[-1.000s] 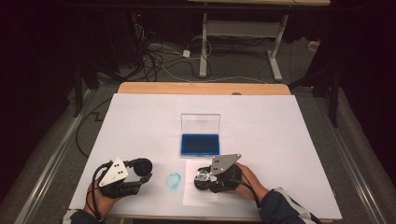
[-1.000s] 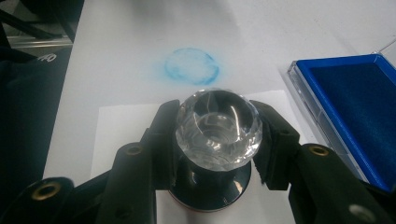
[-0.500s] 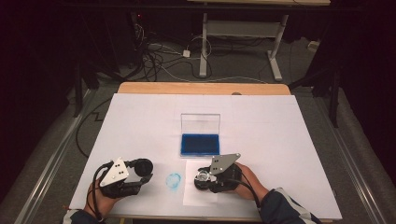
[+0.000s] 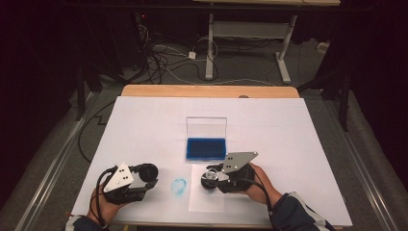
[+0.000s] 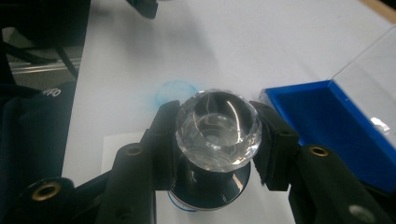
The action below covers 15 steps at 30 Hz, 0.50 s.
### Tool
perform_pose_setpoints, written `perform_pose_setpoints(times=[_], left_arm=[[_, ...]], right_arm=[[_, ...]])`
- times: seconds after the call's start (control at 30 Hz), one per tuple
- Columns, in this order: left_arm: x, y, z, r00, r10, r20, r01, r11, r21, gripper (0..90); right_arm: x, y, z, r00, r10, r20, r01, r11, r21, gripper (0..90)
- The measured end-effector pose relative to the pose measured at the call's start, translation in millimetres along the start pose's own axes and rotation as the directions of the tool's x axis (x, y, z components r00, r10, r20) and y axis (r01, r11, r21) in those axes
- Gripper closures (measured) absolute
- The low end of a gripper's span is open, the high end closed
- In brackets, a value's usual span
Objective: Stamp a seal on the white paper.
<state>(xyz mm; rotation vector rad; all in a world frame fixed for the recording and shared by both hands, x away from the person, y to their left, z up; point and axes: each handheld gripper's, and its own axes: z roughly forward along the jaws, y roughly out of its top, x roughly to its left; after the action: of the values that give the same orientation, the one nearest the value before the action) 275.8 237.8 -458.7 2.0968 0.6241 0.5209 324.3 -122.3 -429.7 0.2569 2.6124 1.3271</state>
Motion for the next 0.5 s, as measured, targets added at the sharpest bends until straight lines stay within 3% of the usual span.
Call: perform_pose_setpoints(times=[0.3,0.5], left_arm=[[-0.7,0.1,1.4,1.0000,0.000,0.002,0.000,1.0000,0.003,36.4],[-0.7,0.0,1.8,1.0000,0.002,0.005,-0.002,1.0000,0.005,36.4]], right_arm=[[2.0,7.3,-10.3,0.9995,-0.015,0.028,0.015,1.000,-0.020,56.8],[5.2,7.5,-6.3,0.9995,-0.021,0.023,0.021,1.000,-0.006,56.7]])
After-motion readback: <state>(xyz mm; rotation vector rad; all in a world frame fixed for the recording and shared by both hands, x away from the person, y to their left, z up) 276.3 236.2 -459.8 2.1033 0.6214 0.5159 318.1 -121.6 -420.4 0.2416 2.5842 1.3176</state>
